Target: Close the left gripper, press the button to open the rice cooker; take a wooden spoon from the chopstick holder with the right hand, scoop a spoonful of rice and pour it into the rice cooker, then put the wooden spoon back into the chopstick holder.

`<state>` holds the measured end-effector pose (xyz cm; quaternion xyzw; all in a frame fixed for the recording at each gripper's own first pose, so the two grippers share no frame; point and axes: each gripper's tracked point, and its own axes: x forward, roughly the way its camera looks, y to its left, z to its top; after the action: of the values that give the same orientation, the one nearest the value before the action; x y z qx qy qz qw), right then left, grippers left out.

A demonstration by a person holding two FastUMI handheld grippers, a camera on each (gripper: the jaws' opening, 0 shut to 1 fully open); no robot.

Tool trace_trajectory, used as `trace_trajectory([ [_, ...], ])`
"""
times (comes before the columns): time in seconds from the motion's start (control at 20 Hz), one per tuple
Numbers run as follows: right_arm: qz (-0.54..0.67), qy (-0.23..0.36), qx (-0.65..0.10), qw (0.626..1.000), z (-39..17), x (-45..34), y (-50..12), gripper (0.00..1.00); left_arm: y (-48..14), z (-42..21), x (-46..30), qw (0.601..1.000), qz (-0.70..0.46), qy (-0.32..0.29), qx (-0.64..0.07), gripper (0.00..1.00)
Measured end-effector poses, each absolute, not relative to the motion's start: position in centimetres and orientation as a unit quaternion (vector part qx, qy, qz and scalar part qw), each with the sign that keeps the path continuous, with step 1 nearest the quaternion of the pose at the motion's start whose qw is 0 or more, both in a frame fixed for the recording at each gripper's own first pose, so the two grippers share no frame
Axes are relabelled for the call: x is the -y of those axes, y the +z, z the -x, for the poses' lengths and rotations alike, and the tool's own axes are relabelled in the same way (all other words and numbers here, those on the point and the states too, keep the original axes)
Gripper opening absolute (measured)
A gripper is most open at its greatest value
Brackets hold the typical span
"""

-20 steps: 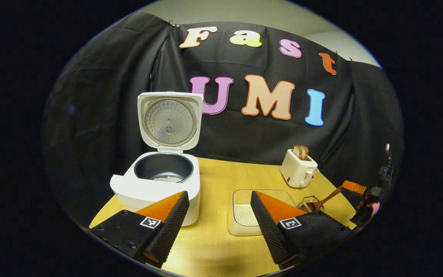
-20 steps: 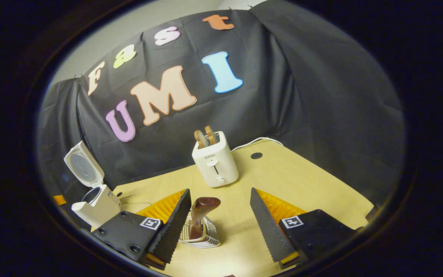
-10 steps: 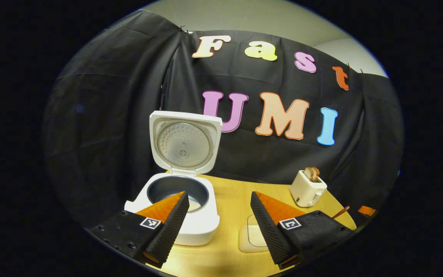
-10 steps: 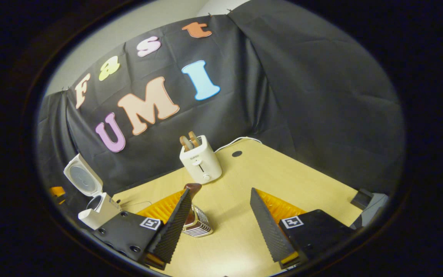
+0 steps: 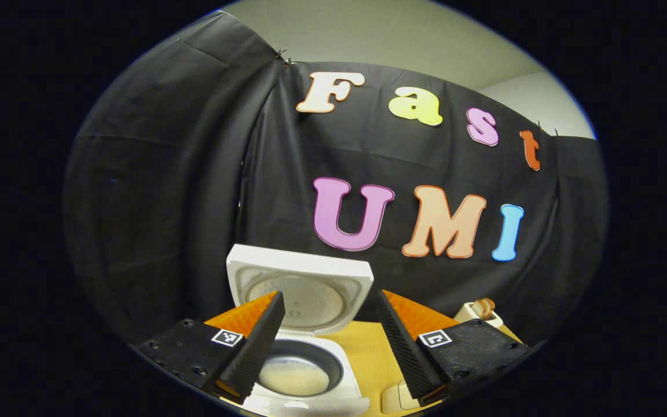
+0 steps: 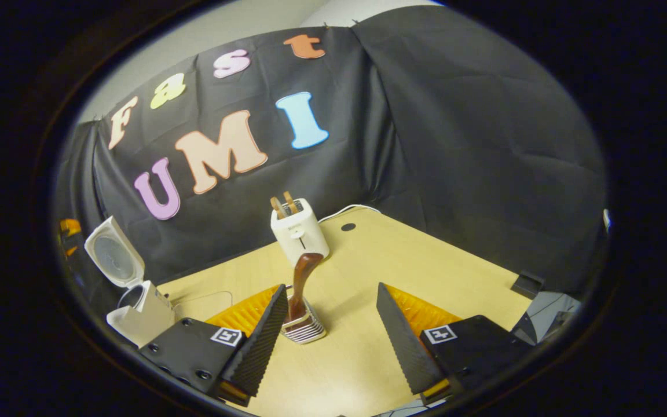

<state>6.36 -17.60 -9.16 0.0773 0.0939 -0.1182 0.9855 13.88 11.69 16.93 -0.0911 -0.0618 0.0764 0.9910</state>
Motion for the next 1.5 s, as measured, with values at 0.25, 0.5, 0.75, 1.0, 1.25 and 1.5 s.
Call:
trace_trajectory([
  [0.25,-0.070,-0.104,-0.102,0.987,-6.3,13.3,-9.4,0.97,21.5,-19.4,-16.7,0.990,0.055,0.098,0.086,0.93],
  [0.5,-0.051,-0.107,-0.112,0.987,-5.7,10.9,-10.0,0.97,20.4,-25.6,-19.1,0.993,0.034,0.104,0.053,0.93],
  [0.75,-0.043,-0.113,-0.117,0.986,-5.2,9.1,-10.3,0.97,16.8,-29.6,-19.7,0.994,0.033,0.108,0.008,0.93],
  [1.0,-0.035,-0.114,-0.122,0.985,-4.8,8.5,-10.3,0.97,15.8,-30.3,-19.5,0.993,0.040,0.108,-0.006,0.92],
  [1.25,-0.029,-0.104,-0.118,0.987,-5.5,8.4,-9.2,0.97,15.2,-28.7,-19.0,0.994,0.028,0.104,0.000,0.94],
  [1.5,-0.031,-0.088,-0.114,0.989,-6.0,8.5,-8.4,0.97,14.1,-25.5,-17.7,0.994,0.025,0.104,0.012,0.94],
])
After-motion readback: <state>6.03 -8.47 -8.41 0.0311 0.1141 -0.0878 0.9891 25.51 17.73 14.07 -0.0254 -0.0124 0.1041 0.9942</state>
